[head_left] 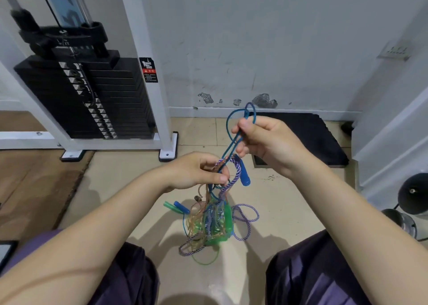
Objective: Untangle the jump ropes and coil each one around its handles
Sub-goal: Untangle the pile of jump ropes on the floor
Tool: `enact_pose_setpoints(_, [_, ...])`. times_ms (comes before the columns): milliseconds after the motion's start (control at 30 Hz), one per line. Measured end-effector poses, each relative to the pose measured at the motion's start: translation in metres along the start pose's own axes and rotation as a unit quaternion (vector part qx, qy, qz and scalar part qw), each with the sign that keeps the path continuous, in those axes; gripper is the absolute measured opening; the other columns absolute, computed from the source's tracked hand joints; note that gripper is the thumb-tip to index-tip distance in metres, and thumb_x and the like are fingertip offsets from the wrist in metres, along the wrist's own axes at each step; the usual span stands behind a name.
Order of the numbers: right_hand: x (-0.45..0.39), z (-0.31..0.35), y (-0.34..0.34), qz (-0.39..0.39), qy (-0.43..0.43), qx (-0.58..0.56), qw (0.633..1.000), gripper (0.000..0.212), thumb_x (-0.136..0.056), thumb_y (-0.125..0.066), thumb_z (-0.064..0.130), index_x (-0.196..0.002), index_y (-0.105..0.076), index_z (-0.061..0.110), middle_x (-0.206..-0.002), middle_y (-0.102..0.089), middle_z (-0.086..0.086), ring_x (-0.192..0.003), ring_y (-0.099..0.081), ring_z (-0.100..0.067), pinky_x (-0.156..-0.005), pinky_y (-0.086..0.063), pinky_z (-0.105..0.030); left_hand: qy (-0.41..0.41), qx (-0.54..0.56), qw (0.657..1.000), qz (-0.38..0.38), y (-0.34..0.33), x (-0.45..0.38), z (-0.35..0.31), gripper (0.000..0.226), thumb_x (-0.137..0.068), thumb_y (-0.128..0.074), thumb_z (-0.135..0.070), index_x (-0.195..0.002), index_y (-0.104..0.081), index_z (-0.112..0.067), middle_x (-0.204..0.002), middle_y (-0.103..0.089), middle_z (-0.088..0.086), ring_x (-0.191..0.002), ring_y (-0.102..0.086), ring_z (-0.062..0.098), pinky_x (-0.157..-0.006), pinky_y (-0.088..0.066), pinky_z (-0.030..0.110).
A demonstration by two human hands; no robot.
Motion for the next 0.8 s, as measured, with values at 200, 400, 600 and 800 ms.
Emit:
enact_pose_setpoints(200, [0.000,-0.005,0.025,-0.080,-0.012,0.033,0.996,0.020,-0.095,-0.059,0.017,-0.091,-0.068,0.000,-0.067,-0.059,-0.009,-0.054,-0.061,-0.017,-0.057,-0.055,-0.026,0.024,0.036,0.998,-0.045,0.016,0.001,-0.001,0.032,-0.086,-0.068,-0.034,-0.103,-0.072,-0.007,-0.071,-0.066,0.007,-0.069,-0.062,0.015,-0.071,-0.049,0.026])
enact_pose_setpoints(400, [0.005,-0.012,0.041,-0.111,-0.084,0.230,0.963,0.043,-0.090,-0.065,0.043,-0.073,-0.066,0.004,-0.059,-0.059,-0.012,-0.045,-0.058,-0.019,-0.051,-0.050,-0.029,0.002,0.051,0.991,-0.123,0.029,0.003,-0.005,0.019,-0.094,-0.062,-0.029,-0.088,-0.073,-0.014,-0.050,-0.045,-0.002,-0.054,-0.041,0.015,-0.058,-0.038,0.020])
enact_pose_setpoints(600, [0.001,0.016,0.027,-0.072,0.066,0.384,0.918,0.029,-0.073,-0.083,0.038,-0.081,-0.064,0.018,-0.076,-0.065,0.009,-0.067,-0.058,-0.007,-0.064,-0.046,-0.021,-0.004,0.046,0.994,-0.101,0.025,0.007,-0.010,0.023,-0.090,-0.063,-0.033,-0.088,-0.074,-0.013,-0.051,-0.039,-0.011,-0.055,-0.030,0.011,-0.052,-0.025,0.020])
enact_pose_setpoints(800, [0.004,-0.021,-0.011,0.101,-0.017,0.355,0.929,0.023,-0.078,-0.081,0.021,-0.094,-0.067,0.013,-0.069,-0.059,0.000,-0.063,-0.057,-0.010,-0.067,-0.047,-0.030,-0.012,0.059,0.997,-0.051,0.018,0.007,-0.011,0.030,-0.072,-0.079,-0.032,-0.095,-0.069,-0.014,-0.069,-0.060,-0.006,-0.065,-0.051,0.008,-0.061,-0.040,0.018])
Point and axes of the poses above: each hand's wrist, its own x-axis away from the middle knuckle, its own y-axis out of the back of the hand, z = x × y, the point moved 9 cm from there along -x, towards the middle knuckle
